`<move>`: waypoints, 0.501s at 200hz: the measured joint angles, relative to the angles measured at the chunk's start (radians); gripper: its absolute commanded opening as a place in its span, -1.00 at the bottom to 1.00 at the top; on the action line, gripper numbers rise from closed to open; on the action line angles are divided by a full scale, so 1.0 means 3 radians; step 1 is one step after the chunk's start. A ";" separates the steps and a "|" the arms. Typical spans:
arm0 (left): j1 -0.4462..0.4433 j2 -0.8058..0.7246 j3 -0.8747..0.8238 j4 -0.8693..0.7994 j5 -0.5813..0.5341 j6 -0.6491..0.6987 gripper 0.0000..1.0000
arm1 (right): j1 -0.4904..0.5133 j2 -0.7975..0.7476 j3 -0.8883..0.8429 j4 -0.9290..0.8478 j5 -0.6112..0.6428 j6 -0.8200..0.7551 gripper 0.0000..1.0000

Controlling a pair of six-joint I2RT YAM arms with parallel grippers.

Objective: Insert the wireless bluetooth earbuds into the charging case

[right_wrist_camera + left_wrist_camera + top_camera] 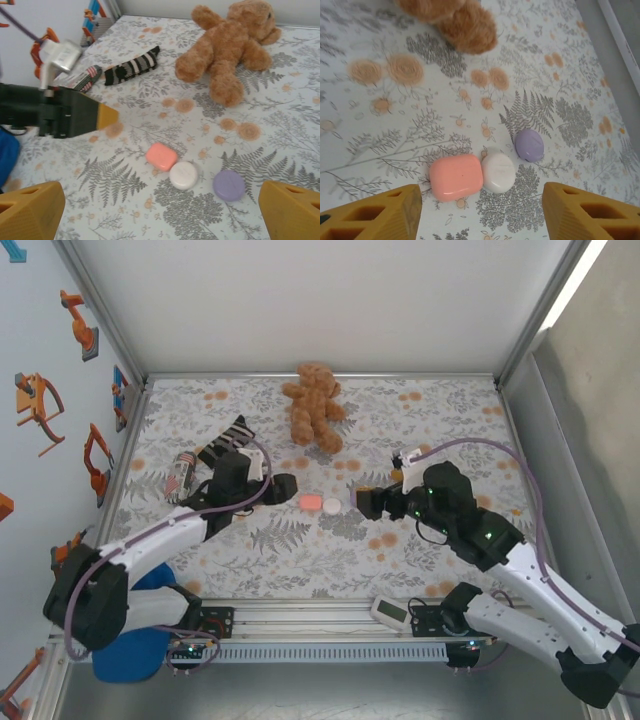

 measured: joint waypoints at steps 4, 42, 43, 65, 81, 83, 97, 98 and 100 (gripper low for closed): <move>0.0000 -0.0084 -0.0001 -0.0048 -0.0058 0.0025 0.38 | -0.0024 0.0019 0.0010 0.0000 0.0009 -0.0013 0.99; 0.0022 -0.0856 -0.0025 -0.0488 -0.0713 0.0357 0.71 | -0.0334 0.0155 0.0046 0.0015 0.0346 -0.0094 1.00; 0.0022 -0.0868 -0.0027 -0.0493 -0.0727 0.0356 0.72 | -0.0340 0.0156 0.0046 0.0014 0.0354 -0.0095 1.00; 0.0057 -0.1256 -0.0104 -0.0628 -0.1094 0.0521 0.89 | -0.0562 0.0167 0.0025 0.0070 0.0561 -0.0155 0.99; 0.0086 -0.1457 -0.0167 -0.0683 -0.1338 0.0660 0.98 | -0.0800 0.0151 -0.0048 0.0153 0.0640 -0.0193 0.99; 0.0088 -0.1471 -0.0173 -0.0687 -0.1358 0.0668 0.98 | -0.0834 0.0148 -0.0061 0.0163 0.0643 -0.0195 1.00; 0.0112 -0.1581 -0.0231 -0.0713 -0.1563 0.0772 0.96 | -0.1030 0.0137 -0.0156 0.0231 0.0685 -0.0214 1.00; 0.0113 -0.1584 -0.0234 -0.0716 -0.1570 0.0778 0.95 | -0.1049 0.0136 -0.0167 0.0240 0.0685 -0.0219 1.00; 0.0118 -0.1597 -0.0242 -0.0717 -0.1603 0.0792 0.93 | -0.1069 0.0136 -0.0181 0.0249 0.0692 -0.0221 1.00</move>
